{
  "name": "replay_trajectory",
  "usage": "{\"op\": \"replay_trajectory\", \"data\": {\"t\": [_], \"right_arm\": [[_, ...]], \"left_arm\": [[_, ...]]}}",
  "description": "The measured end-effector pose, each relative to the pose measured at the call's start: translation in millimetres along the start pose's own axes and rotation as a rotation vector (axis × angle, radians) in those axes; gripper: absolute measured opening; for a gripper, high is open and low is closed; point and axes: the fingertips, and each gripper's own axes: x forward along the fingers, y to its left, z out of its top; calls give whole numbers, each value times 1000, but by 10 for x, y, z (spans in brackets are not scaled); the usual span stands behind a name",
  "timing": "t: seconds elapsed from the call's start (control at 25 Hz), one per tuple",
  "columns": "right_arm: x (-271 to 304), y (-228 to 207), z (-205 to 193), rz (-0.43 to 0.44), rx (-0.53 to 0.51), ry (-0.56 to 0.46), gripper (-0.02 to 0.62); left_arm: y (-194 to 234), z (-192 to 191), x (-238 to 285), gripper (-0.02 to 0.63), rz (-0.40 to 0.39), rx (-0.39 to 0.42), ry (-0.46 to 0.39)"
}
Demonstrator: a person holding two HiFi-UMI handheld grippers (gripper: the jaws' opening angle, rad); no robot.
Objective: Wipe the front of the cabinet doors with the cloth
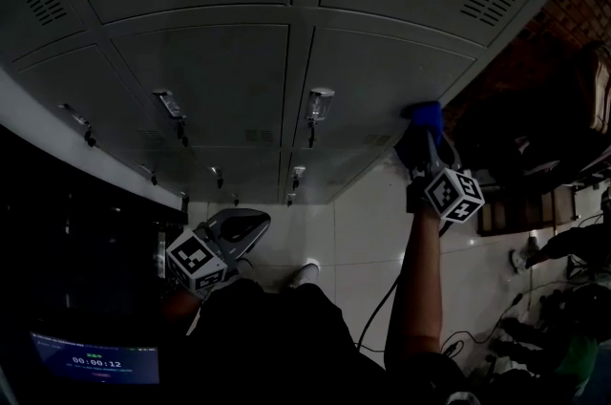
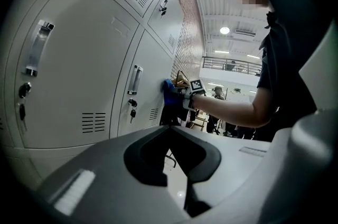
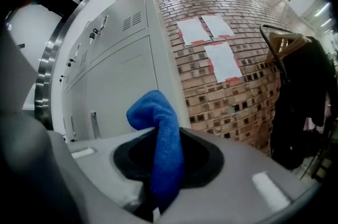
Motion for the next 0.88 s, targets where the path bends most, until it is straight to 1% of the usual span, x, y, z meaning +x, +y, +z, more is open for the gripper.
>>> {"op": "replay_trajectory", "data": {"t": [0.08, 0.24, 0.4, 0.52, 0.68, 0.88], "right_arm": [[-9, 258, -42, 52, -8, -10, 83], [38, 969, -247, 189, -7, -1, 83], [195, 1640, -549, 318, -17, 60, 83], [332, 2011, -721, 391, -33, 104, 83], [503, 2288, -903, 433, -55, 149, 83], [646, 2269, -1005, 396, -75, 166, 83]], "left_arm": [[6, -25, -54, 2, 0, -1, 2], [5, -51, -158, 2, 2, -5, -4], [36, -25, -265, 2, 11, -3, -18], [71, -27, -370, 2, 26, -6, -26], [119, -82, -514, 2, 50, -20, -24], [194, -108, -638, 2, 79, -27, -23]]}}
